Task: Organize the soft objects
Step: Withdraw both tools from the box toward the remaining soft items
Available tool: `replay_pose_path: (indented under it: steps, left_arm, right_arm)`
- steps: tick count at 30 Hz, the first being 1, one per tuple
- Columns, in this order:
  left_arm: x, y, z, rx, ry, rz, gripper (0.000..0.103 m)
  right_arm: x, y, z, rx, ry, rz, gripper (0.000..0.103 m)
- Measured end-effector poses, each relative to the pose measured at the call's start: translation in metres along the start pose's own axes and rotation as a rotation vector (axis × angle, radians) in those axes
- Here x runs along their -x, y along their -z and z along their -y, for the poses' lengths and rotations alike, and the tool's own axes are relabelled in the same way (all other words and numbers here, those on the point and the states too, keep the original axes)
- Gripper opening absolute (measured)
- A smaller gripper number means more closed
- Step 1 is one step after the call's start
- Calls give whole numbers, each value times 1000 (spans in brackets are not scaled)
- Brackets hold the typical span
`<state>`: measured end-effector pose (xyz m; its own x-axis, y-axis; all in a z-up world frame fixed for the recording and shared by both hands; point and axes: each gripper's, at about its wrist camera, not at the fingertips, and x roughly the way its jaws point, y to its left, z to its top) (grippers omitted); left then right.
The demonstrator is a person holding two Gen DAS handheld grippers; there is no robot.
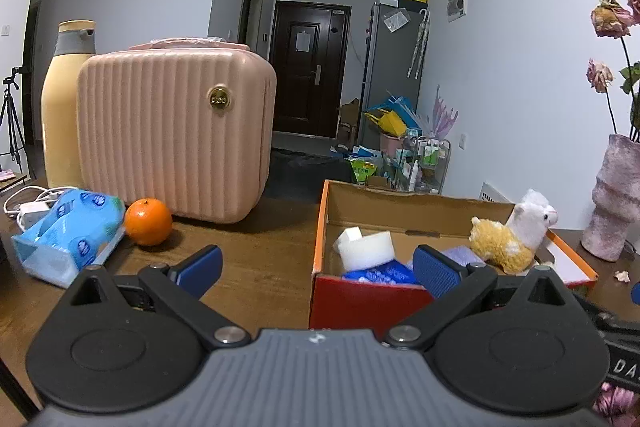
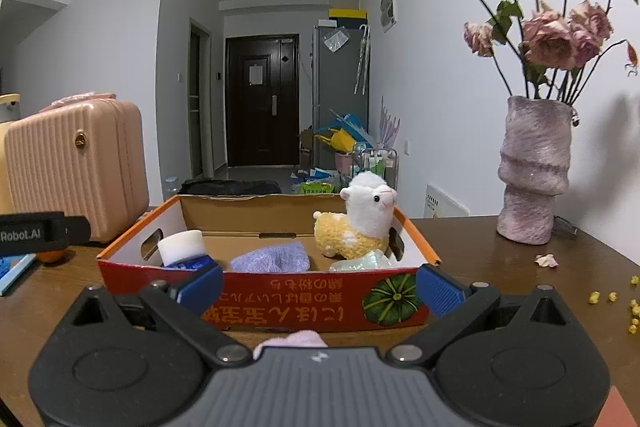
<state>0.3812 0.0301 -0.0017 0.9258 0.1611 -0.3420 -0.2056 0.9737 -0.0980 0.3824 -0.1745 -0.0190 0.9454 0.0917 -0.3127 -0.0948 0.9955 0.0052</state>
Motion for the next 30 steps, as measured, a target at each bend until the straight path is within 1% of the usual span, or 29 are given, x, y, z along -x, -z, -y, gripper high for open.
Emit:
replay_pose_path:
  steps: [17, 24, 30]
  left_arm:
    - [61, 30, -5, -25, 23, -42, 103]
    - [82, 45, 0, -54, 34, -55, 103]
    - [99, 56, 4, -65, 45, -71, 103]
  right_arm:
    - [76, 33, 16, 17, 22, 30, 103]
    - [100, 48, 29, -3, 19, 10, 103]
    - [118, 57, 39, -13, 28, 12, 103]
